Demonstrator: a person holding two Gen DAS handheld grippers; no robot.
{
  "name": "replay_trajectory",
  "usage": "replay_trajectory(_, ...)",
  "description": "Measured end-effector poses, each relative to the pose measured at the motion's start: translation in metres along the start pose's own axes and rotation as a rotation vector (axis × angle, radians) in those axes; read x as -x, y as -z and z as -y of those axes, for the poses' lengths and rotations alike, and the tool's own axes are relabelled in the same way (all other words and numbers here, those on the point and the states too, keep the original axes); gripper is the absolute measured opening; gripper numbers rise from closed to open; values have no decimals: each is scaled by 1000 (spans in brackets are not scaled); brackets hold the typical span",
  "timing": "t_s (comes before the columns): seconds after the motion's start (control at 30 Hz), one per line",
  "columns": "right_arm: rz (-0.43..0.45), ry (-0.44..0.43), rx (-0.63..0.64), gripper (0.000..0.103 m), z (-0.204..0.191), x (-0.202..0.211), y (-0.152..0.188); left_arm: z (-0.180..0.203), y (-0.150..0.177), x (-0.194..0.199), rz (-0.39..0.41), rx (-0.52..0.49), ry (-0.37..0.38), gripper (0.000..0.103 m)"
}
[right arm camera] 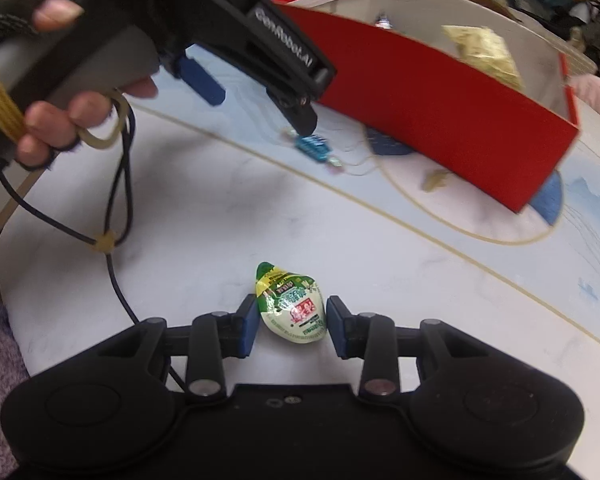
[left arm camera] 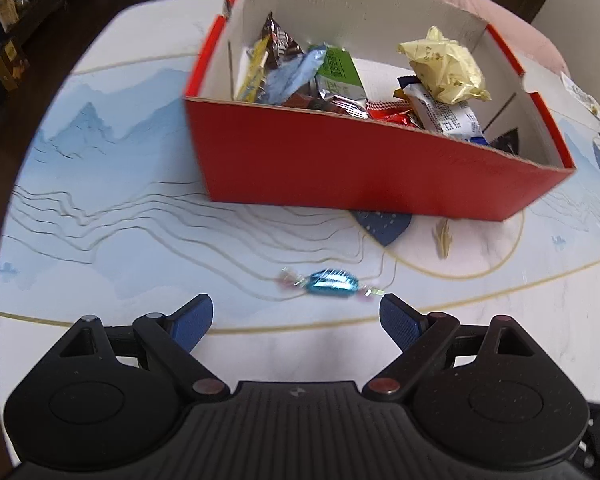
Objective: Organize snacks
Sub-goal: 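Grasp the blue wrapped candy with the left tool while the right tool grasps the green jelly cup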
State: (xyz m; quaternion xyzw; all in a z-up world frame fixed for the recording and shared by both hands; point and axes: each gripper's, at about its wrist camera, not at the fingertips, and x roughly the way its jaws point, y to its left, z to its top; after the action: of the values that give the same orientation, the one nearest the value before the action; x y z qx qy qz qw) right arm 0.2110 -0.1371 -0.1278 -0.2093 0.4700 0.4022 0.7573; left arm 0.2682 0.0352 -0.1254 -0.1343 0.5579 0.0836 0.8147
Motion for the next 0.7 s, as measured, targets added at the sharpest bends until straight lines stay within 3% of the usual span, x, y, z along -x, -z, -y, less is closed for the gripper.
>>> replay_trajectory(0.23, 16, 6, -72, 36, 24, 7, 7, -3, -19, -20, -58, 216, -19, 90)
replay_trajectory(0.3, 18, 7, -83, 36, 29, 9, 7, 0, -21, -23, -58, 241, -38, 84)
replay_trajectory(0.43, 23, 1, -98, 36, 37, 10, 7, 7, -25, -34, -93, 256, -76, 71)
replay_trajectory(0.5, 25, -2, -100, 36, 40, 11, 6, 11, -26, -39, -116, 249, -103, 58)
replay_trajectory(0.7, 34, -9, -108, 36, 48, 12, 5, 24, -27, -44, -125, 196, -157, 46)
